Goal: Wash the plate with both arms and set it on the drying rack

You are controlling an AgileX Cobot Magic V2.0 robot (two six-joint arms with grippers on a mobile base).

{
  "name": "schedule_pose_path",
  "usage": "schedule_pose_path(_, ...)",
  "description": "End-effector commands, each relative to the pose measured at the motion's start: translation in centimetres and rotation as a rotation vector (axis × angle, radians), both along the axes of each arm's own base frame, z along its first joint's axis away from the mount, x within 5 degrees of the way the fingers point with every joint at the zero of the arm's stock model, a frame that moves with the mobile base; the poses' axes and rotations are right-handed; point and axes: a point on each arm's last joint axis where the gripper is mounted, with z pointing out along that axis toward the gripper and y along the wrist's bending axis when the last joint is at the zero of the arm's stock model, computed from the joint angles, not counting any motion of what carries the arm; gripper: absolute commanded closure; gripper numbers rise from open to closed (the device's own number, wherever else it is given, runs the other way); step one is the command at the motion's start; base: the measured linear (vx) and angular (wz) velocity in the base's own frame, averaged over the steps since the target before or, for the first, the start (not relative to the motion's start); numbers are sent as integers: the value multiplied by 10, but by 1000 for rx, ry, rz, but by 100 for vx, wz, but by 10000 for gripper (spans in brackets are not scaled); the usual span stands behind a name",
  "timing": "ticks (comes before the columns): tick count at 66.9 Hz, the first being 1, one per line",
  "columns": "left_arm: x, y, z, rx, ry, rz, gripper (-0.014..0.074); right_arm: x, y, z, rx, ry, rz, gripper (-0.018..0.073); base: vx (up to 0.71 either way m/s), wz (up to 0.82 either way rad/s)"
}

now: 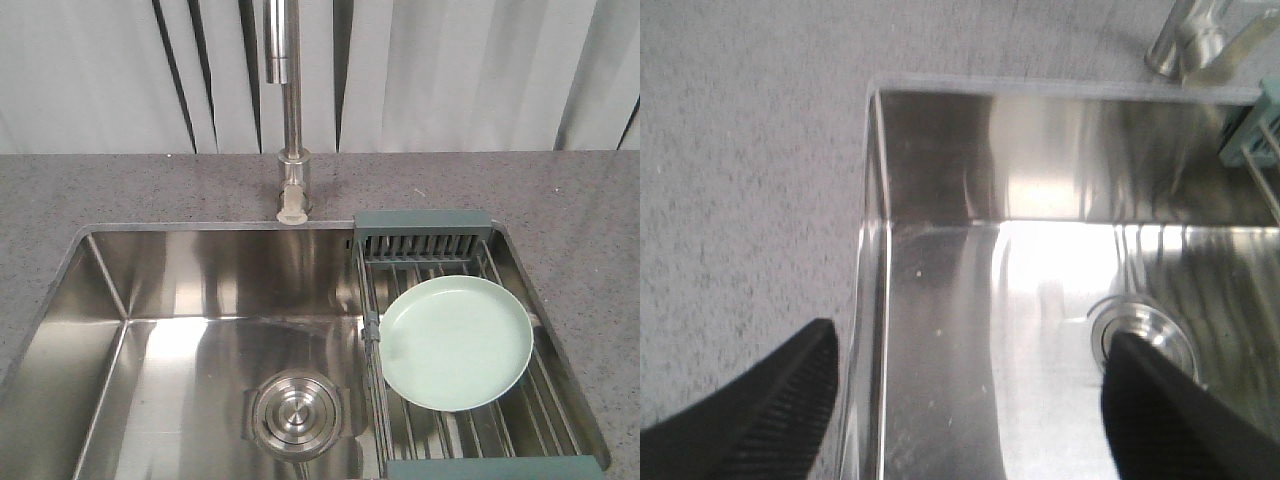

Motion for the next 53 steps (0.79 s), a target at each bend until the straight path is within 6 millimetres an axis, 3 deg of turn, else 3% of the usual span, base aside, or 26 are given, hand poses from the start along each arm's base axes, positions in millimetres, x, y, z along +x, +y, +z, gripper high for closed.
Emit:
schedule_pose_path(1, 15, 0, 30, -22, -100, 10, 154, 3, -1, 12, -1, -80, -6, 320, 0, 0)
schedule_pose_path(7, 29, -1, 46, 6, -100, -7, 201, 3, -1, 12, -1, -80, -6, 320, 0, 0)
schedule_pose_path(19, 61, -1, 56, 22, -48, -16, 282, 3, -1, 12, -1, -80, -6, 320, 0, 0)
schedule_pose_path(45, 137, -4, 47, 110, 87, -99, 567, 3, -1, 12, -1, -80, -6, 320, 0, 0)
schedule_pose_path(53, 158, -9, 40, 110, 100, -174, 605, 3, -1, 12, -1, -80, -6, 320, 0, 0)
